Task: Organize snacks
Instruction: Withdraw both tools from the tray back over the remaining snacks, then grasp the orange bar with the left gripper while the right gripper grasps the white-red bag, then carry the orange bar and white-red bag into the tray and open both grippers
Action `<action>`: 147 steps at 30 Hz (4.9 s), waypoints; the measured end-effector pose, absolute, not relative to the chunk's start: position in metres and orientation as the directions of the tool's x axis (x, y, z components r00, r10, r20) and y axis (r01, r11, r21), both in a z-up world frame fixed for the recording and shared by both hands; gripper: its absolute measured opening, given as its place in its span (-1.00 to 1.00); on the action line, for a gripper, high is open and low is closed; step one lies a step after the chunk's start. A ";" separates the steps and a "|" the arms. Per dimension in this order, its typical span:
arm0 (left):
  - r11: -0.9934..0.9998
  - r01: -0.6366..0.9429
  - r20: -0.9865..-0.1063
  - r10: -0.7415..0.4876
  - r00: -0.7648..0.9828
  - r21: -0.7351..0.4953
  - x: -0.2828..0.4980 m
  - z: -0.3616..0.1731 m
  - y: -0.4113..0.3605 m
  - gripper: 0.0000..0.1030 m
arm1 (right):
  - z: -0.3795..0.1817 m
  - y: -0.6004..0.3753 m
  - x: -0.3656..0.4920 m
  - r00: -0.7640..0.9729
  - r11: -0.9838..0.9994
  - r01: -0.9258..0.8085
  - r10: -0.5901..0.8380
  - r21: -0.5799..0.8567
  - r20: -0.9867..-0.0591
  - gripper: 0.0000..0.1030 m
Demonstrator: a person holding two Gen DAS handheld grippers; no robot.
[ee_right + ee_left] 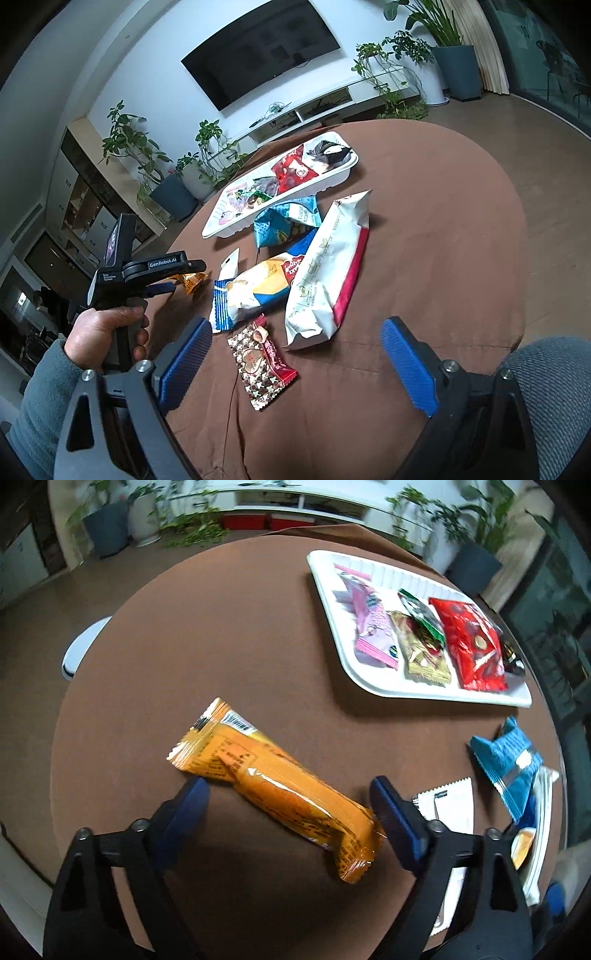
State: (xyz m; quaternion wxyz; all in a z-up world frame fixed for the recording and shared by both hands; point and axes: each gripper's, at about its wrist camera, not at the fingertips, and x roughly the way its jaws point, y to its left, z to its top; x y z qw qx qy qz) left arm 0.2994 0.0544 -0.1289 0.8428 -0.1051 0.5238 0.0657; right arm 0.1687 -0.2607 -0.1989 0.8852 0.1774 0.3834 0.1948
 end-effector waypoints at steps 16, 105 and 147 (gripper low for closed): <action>0.998 -0.042 -0.898 -0.021 0.440 -0.044 0.290 -0.129 0.033 -0.04 | -0.196 -0.258 0.172 0.629 0.882 -0.206 0.451 0.424 -0.633 0.85; 0.949 0.064 -0.743 -0.282 0.607 -0.308 0.188 -0.092 0.021 -0.66 | -0.185 -0.275 0.234 0.568 0.940 -0.156 0.337 0.304 -0.751 -0.41; 0.966 0.046 -0.765 -0.231 0.601 -0.256 0.445 -0.099 0.006 -0.66 | -0.172 -0.097 0.449 0.454 0.852 -0.512 0.380 0.114 -0.806 -0.41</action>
